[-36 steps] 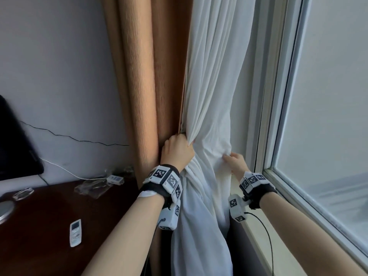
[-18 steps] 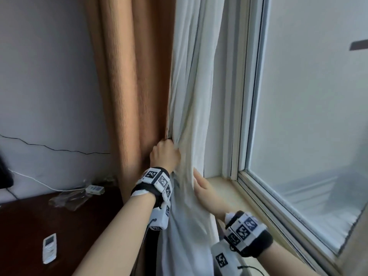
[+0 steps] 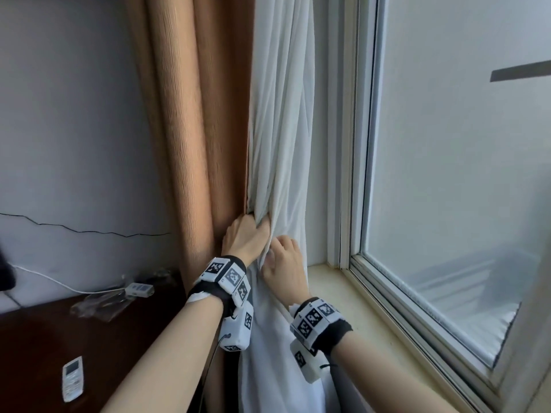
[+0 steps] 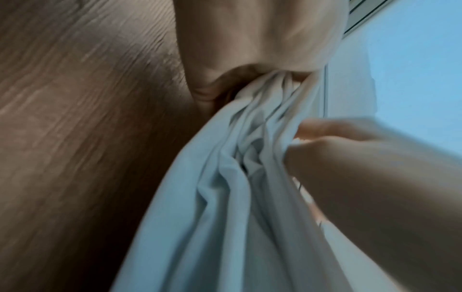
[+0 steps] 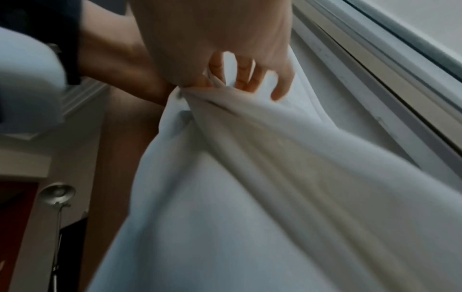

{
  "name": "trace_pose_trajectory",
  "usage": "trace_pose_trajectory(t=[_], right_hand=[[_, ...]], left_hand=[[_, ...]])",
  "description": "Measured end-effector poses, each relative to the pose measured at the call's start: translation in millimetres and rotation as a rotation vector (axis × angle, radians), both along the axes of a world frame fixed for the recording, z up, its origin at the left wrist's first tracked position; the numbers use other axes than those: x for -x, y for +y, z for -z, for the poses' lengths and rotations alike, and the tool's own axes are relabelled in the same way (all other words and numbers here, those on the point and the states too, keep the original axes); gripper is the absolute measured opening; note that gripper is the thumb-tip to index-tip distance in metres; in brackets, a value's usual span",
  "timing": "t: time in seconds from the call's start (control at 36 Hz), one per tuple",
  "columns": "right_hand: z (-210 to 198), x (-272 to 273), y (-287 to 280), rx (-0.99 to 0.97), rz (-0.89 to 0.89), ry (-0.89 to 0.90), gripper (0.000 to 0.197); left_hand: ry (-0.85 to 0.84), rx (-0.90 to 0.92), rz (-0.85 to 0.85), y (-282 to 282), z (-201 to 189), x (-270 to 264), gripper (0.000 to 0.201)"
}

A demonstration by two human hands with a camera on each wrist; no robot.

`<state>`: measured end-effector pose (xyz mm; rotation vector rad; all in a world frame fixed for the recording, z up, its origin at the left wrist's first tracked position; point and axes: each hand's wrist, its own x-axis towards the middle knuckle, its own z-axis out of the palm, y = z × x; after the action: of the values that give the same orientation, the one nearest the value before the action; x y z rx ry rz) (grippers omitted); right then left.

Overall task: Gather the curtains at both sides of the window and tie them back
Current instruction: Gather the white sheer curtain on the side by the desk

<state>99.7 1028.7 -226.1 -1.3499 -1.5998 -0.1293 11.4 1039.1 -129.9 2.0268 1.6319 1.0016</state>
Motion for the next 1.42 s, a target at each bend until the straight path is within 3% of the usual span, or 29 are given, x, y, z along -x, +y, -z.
trace_pose_trajectory(t=[0.06,0.11,0.14,0.19,0.28,0.39,0.47,0.53,0.58,0.64,0.69,0.78,0.86,0.92,0.97,1.03,1.14,1.22,1.28,1.42], right_hand=[[0,-2,3,0.03,-0.104,0.092,0.018],[-1,-3,4,0.045,-0.139,0.09,0.015],[0,-4,3,0.057,-0.145,0.075,0.02],[0,-4,1,0.075,-0.175,0.058,0.031],[-2,-13,1,0.148,-0.282,0.138,0.029],[-6,-49,17,0.323,-0.355,0.56,0.033],[-1,-80,38,0.318,-0.157,0.782,0.029],[2,-99,55,0.41,-0.125,0.852,0.046],[6,-110,73,0.573,-0.209,0.898,0.077],[12,-112,89,0.743,-0.287,0.918,0.089],[16,-108,99,0.874,-0.387,0.918,0.07],[22,-95,104,0.851,-0.421,0.89,0.01],[26,-86,105,0.661,-0.251,0.663,0.03],[26,-88,96,0.626,-0.148,0.523,0.026],[26,-94,80,0.583,-0.048,0.489,0.021],[21,-96,54,0.508,-0.005,0.533,0.034],[6,-79,-7,0.429,-0.206,0.495,0.049],[-1,-53,-34,0.484,-0.36,0.309,0.034],[-2,-38,-37,0.493,-0.364,0.184,0.024],[3,-23,-17,0.517,-0.271,0.095,0.035]], left_hand=[[-0.031,0.007,0.013,-4,0,-3,0.078],[-0.008,-0.004,-0.013,-7,1,-6,0.09],[0.034,-0.025,-0.039,-7,2,-7,0.088],[0.118,-0.094,-0.084,-4,4,-8,0.065],[0.141,-0.141,-0.102,2,5,-6,0.03],[0.15,-0.167,-0.07,11,7,2,0.023],[0.164,-0.191,-0.066,16,11,5,0.02],[0.163,-0.197,-0.062,20,13,5,0.02],[0.167,-0.195,-0.056,24,13,4,0.02],[0.183,-0.189,-0.053,27,14,4,0.021],[0.196,-0.196,-0.052,30,14,4,0.021],[0.203,-0.211,-0.065,33,14,5,0.022],[0.216,-0.214,-0.078,35,13,6,0.022],[0.232,-0.213,-0.093,35,14,7,0.023],[0.246,-0.214,-0.113,34,14,7,0.022],[0.249,-0.217,-0.131,32,14,6,0.023],[0.218,-0.208,-0.16,27,15,1,0.026],[0.206,-0.177,-0.153,23,14,-5,0.029],[0.173,-0.153,-0.14,20,14,-10,0.032],[0.086,-0.133,-0.073,11,12,-13,0.037]])
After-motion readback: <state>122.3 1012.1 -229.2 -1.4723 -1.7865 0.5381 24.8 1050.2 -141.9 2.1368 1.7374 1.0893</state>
